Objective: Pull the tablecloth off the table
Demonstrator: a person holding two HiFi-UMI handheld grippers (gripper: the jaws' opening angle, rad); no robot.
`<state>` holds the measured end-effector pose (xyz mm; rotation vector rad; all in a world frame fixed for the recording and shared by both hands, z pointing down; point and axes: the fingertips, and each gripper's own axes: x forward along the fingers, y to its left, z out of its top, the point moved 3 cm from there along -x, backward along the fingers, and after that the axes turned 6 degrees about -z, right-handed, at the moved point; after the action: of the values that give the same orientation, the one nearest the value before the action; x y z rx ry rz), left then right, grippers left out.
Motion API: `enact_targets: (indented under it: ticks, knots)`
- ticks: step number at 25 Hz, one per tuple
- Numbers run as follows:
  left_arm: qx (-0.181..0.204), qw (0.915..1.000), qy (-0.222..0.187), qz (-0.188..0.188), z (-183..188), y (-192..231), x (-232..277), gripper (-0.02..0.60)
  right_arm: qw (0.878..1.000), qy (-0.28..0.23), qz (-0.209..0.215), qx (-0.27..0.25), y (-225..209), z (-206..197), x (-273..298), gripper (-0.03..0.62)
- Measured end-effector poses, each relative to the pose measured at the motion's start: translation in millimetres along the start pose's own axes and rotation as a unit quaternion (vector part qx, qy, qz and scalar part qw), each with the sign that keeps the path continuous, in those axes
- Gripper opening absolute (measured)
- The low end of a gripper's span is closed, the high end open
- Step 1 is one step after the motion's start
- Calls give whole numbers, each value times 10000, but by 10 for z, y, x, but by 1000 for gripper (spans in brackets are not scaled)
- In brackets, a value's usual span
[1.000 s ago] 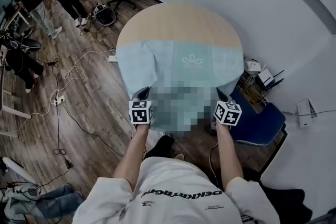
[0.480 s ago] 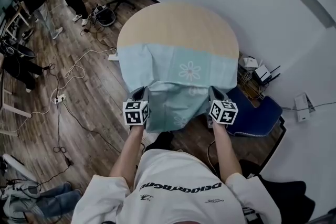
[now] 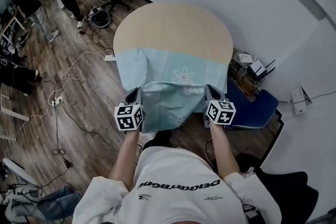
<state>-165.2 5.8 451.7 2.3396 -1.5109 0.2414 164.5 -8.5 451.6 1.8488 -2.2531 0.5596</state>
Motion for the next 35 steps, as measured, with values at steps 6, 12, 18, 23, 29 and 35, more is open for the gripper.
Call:
enact_targets:
  ticks: [6,12,18,23,29,35]
  knots:
    - [67,9998,-167,15,-3,-132,-202,15,9999,-124,-31,65,-10,-34,-232,32]
    - [-35,9995,-317,-20,35,-251,-414,15,9996,-268,-53,30,-5,-38,-442,32]
    - [150,9984,-546,94,169,-350,-618,15,9988,-486,17,-44,40,75,-640,32]
    - [264,9968,-732,169,284,-452,-786,15,9973,-727,37,-9,91,194,-821,32]
    - [361,9944,-966,233,359,-544,-938,15,9954,-956,60,45,114,236,-1008,32]
    - [473,9914,-1194,236,463,-632,-1117,15,9926,-1210,64,-46,154,309,-1215,32]
